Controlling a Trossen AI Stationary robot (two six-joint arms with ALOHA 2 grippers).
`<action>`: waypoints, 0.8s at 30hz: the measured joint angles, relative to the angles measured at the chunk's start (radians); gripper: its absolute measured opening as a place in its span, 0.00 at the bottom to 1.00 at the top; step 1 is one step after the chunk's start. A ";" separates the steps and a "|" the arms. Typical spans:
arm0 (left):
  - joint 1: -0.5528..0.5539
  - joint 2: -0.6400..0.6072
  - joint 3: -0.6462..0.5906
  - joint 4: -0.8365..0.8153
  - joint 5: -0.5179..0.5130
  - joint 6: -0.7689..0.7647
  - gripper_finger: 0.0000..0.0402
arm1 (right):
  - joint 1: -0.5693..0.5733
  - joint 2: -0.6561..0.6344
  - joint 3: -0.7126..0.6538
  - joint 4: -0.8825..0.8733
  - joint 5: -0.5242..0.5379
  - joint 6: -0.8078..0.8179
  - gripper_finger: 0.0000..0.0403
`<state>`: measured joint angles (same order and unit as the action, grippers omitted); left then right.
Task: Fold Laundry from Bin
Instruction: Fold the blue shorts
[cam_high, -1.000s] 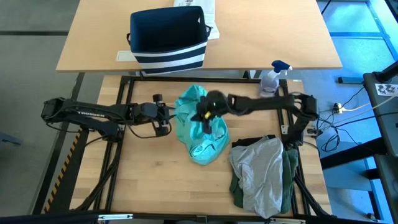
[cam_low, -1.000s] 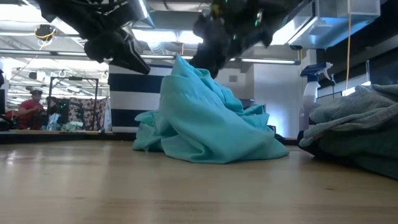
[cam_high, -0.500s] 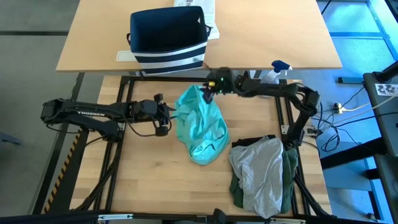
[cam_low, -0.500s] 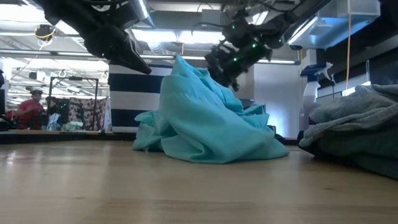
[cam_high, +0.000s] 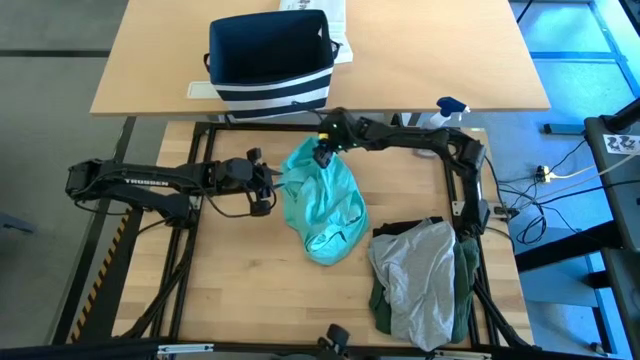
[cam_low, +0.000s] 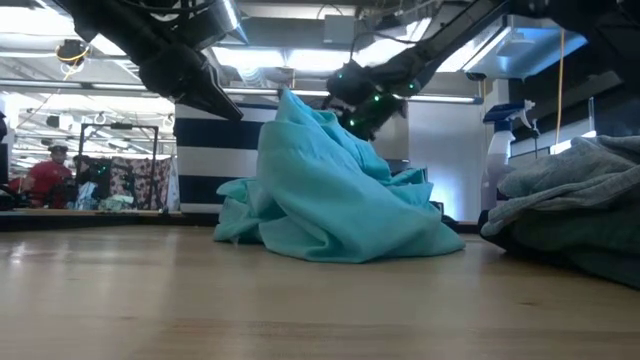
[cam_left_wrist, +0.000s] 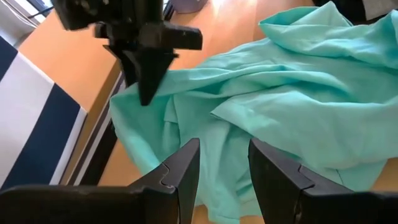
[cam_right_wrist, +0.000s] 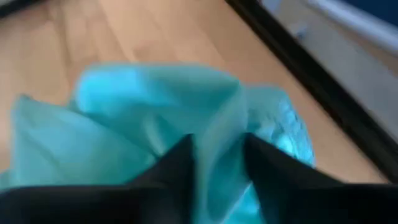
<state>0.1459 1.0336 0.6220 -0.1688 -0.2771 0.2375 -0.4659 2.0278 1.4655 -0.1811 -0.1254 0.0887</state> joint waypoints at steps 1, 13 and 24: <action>0.000 0.000 0.000 0.001 0.000 0.000 0.33 | 0.001 0.000 0.016 -0.006 -0.007 -0.018 0.30; 0.003 -0.018 0.000 0.000 -0.155 0.012 0.33 | 0.093 -0.127 0.309 -0.253 0.025 -0.220 0.01; 0.003 -0.266 0.001 0.007 -0.329 0.125 0.33 | 0.363 -0.294 0.700 -0.522 0.450 -0.484 0.00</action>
<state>0.1486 0.7673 0.6234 -0.1618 -0.6063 0.3629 -0.1033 1.7343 2.1652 -0.7030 0.3247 -0.3949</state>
